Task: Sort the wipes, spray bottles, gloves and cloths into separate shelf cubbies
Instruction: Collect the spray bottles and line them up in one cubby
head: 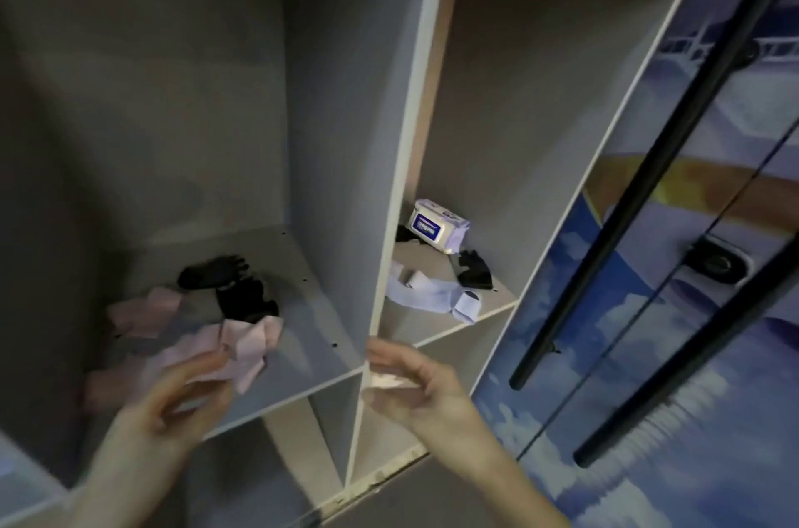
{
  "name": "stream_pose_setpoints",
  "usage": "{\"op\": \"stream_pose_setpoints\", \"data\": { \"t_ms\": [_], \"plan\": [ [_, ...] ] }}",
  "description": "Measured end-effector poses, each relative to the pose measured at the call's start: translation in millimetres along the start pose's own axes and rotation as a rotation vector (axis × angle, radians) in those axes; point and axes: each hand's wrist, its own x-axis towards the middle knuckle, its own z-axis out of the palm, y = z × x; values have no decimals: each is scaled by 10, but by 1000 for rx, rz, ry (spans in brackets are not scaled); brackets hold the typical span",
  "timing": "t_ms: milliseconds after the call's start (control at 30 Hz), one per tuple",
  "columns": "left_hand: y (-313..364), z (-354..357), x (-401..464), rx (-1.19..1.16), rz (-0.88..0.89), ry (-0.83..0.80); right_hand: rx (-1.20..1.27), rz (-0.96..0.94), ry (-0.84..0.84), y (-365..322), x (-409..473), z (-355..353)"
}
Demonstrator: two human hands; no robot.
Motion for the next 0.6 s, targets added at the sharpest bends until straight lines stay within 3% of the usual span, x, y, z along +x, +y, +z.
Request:
{"op": "stream_pose_setpoints", "data": {
  "t_ms": [100, 233, 600],
  "plan": [
    [175, 516, -41, 161, -92, -54, 17, -2, 40, 13, -26, -374],
    [161, 745, 41, 205, -176, 35, 29, -27, -1, -1, 85, -649],
    [368, 1535, 582, 275, -153, -61, -16, -84, -53, 34, 1061, -1013]
  ]
}}
